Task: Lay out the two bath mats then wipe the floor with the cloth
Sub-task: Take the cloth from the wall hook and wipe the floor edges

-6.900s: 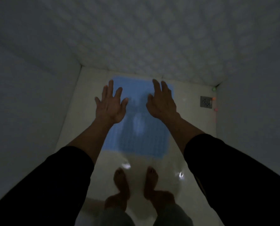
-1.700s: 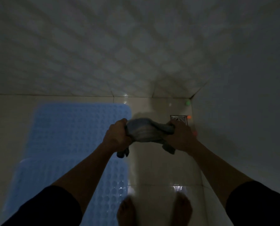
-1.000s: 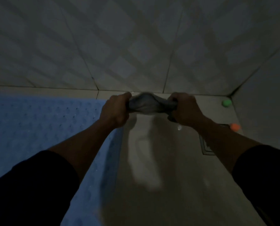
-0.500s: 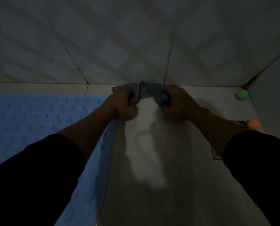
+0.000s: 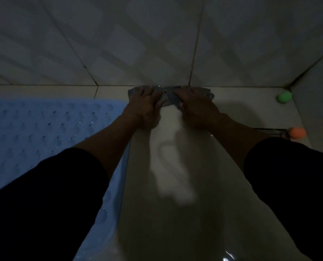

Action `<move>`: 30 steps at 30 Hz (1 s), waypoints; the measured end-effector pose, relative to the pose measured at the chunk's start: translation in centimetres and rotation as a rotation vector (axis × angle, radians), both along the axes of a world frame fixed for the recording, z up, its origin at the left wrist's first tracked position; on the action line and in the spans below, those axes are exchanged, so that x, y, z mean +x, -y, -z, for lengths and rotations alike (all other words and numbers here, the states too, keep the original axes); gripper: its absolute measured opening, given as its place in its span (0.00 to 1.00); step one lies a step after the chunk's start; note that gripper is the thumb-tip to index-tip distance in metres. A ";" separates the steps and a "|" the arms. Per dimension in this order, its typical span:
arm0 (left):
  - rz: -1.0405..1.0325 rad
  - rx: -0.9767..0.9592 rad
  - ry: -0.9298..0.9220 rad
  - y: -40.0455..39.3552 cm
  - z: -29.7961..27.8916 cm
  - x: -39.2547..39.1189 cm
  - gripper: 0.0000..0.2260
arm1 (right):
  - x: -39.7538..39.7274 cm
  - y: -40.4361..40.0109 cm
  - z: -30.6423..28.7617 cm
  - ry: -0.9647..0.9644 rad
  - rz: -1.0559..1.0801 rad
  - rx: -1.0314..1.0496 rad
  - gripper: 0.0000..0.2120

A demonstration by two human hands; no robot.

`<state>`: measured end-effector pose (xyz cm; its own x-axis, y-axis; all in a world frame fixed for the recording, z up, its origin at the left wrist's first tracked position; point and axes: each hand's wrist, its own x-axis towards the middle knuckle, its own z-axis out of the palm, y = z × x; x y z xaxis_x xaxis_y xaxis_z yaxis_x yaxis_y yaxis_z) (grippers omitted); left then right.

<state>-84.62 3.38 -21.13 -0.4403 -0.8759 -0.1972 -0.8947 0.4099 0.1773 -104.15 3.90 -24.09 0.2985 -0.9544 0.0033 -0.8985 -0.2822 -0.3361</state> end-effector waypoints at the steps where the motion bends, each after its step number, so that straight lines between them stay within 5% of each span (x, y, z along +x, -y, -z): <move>1: -0.022 0.014 -0.008 -0.5 -0.6 -0.2 0.27 | 0.0 -0.2 -0.2 0.003 0.008 0.028 0.27; 8: -0.100 0.125 -0.048 -3.7 -2.4 -0.7 0.23 | 0.5 -4.6 -0.4 0.078 0.061 0.118 0.28; 15: -0.133 0.208 -0.056 -9.5 -3.8 -0.9 0.33 | 1.0 -10.5 -1.3 0.080 0.064 0.162 0.27; 30: -0.239 0.279 -0.150 -18.4 -4.1 0.2 0.23 | 2.9 -19.7 -2.3 0.064 0.160 0.202 0.23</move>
